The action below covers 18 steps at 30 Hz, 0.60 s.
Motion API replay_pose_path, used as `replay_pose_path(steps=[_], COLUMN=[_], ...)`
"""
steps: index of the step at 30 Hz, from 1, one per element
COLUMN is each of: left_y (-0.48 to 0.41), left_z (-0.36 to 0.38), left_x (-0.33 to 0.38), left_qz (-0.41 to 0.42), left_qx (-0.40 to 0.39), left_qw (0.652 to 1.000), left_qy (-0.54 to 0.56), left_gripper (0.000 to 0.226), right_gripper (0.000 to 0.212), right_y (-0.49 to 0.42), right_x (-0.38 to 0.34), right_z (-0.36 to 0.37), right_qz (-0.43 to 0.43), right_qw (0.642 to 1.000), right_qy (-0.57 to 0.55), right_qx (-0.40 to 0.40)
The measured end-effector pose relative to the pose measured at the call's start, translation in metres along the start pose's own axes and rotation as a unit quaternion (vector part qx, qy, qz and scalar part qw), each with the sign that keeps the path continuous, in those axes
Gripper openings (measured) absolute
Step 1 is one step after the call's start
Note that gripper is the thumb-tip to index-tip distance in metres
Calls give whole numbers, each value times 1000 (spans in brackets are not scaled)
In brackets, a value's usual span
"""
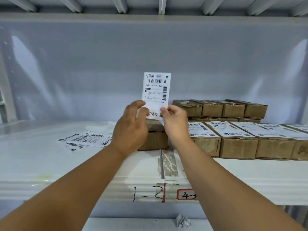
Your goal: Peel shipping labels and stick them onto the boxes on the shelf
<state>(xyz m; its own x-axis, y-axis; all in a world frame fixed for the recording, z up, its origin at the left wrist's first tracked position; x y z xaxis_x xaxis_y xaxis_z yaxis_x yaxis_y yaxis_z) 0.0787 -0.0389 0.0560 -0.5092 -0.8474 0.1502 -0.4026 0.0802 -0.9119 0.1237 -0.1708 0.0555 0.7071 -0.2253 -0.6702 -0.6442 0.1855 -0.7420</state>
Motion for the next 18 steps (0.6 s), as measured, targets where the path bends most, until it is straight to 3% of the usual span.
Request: replay_pose_path(steps=[3, 5, 7, 14, 18], left_y=[-7, -5, -4, 1, 1], left_z=[-3, -1, 1, 13, 11], left_x=[-31, -47, -58, -60, -60], left_qz=[-169, -289, -358, -430, -444], left_qx=[-5, -72, -107, -198, -186], left_qw=[980, 933, 877, 782, 778], left_qy=[102, 201, 303, 405, 403], left_gripper=[29, 30, 18, 16, 14], right_gripper=[24, 21, 17, 13, 13], right_y=[3, 4, 5, 5, 5], right_x=[1, -1, -2, -3, -2], right_z=[4, 7, 8, 4, 4], right_qz=[10, 8, 6, 16, 19], right_qw=[1000, 999, 999, 1000, 999], right_qy=[3, 8, 7, 2, 13], right_qx=[-22, -38, -43, -19, -22])
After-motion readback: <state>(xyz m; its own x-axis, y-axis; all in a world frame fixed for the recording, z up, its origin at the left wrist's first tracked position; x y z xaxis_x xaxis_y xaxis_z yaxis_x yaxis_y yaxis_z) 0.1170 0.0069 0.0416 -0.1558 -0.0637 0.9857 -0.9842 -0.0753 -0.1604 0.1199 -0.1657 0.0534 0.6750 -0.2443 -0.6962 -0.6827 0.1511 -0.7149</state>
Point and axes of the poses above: each hand's wrist, its own y-axis away from the middle knuckle, its own z-axis out of the palm, x = y × z, the point moved 6 cm from there along -y, towards the middle knuckle, and after that the axes turned 12 degrees about -z, right-handed, at the moved point
